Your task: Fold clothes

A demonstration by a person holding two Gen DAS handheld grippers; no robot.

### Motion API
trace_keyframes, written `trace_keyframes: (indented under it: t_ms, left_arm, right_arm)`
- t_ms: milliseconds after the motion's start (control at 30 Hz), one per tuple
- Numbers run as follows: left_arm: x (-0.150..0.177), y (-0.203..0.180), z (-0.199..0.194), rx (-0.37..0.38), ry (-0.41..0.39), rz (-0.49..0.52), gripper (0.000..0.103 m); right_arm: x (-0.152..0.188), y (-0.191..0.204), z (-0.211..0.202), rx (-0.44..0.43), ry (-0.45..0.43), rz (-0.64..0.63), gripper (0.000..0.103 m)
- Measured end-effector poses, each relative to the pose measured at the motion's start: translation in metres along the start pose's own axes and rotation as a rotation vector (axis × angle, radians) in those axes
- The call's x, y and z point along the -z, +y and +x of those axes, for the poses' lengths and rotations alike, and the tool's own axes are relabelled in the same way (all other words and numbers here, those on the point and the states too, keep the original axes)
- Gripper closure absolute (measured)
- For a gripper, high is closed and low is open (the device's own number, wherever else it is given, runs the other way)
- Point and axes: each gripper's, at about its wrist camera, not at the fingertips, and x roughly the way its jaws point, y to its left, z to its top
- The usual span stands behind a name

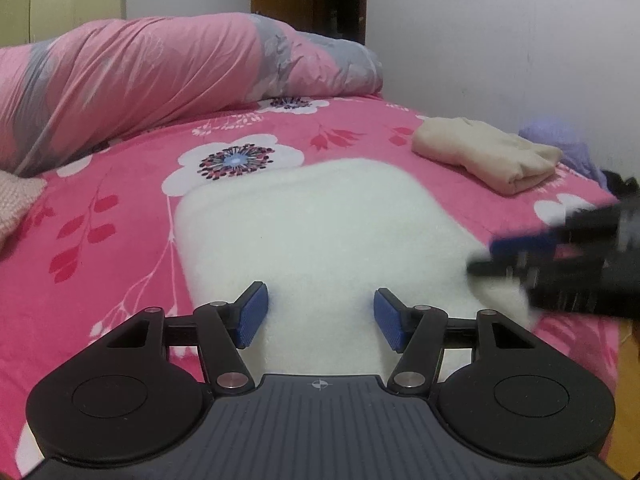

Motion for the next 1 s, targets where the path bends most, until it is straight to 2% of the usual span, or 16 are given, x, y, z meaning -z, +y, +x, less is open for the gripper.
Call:
trace_keyframes:
  t_ms: [100, 167, 333, 500, 600, 700, 867, 1000]
  left_arm:
    - [0.0, -0.002, 0.001, -0.009, 0.0, 0.003, 0.043]
    - [0.0, -0.002, 0.001, -0.009, 0.0, 0.004, 0.043]
    - [-0.001, 0.0, 0.001, 0.011, 0.003, -0.005, 0.043]
    - [-0.004, 0.0, -0.001, 0.02, -0.004, 0.017, 0.044]
    - [-0.012, 0.004, -0.01, 0.044, -0.047, -0.003, 0.044]
    - [-0.024, 0.005, -0.007, 0.03, -0.07, -0.007, 0.044]
    - [-0.03, 0.016, 0.027, 0.017, 0.025, -0.069, 0.045]
    - [-0.027, 0.015, 0.029, 0.016, 0.023, -0.072, 0.044]
  right_arm:
    - [-0.017, -0.003, 0.005, -0.018, -0.049, 0.022, 0.074]
    - [-0.022, -0.004, 0.016, -0.028, -0.052, 0.027, 0.074]
    - [-0.005, -0.001, 0.058, -0.038, 0.019, 0.016, 0.074]
    - [-0.005, 0.002, 0.057, -0.029, 0.034, 0.001, 0.074]
    - [-0.004, 0.0, 0.056, -0.039, 0.03, 0.017, 0.074]
    - [-0.004, -0.002, 0.057, -0.043, 0.026, 0.027, 0.074]
    - [-0.004, -0.002, 0.057, -0.045, 0.028, 0.027, 0.074]
    - [-0.018, -0.002, 0.054, -0.052, 0.042, 0.032, 0.074]
